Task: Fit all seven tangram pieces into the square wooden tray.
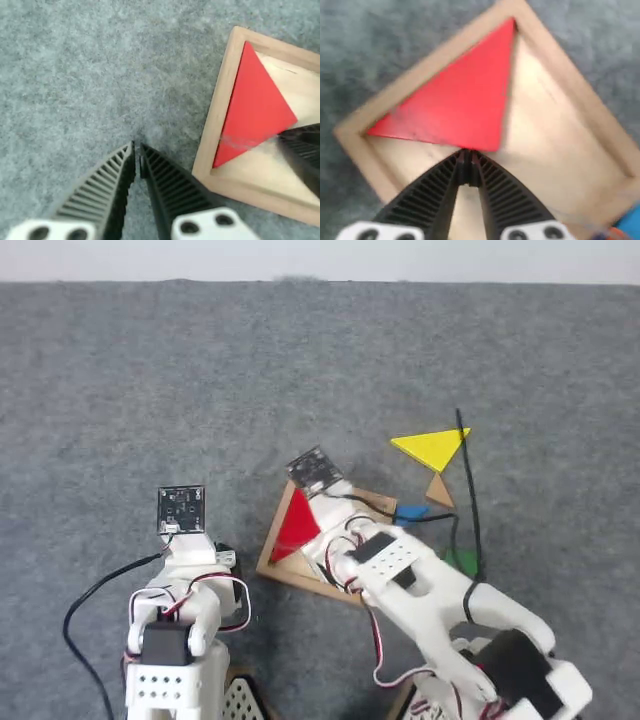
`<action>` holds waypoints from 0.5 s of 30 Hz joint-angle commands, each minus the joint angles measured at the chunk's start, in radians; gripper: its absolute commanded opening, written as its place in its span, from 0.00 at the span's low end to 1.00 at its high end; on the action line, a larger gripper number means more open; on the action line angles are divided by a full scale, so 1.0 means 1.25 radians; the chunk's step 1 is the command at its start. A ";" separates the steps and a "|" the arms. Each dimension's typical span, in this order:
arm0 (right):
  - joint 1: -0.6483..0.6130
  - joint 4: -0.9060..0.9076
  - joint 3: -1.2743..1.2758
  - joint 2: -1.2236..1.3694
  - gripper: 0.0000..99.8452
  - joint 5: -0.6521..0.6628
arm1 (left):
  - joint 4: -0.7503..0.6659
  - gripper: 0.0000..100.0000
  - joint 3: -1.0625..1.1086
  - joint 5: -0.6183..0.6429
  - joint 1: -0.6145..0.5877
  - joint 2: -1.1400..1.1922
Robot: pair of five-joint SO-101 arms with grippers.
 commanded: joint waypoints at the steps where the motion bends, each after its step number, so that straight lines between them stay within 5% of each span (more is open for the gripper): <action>1: -0.033 -0.039 -0.041 -0.006 0.01 0.015 | 0.001 0.01 -0.009 -0.009 -0.005 -0.016; 15: 0.242 0.236 -0.020 -0.346 0.01 0.010 | 0.001 0.01 -0.009 -0.009 -0.005 -0.016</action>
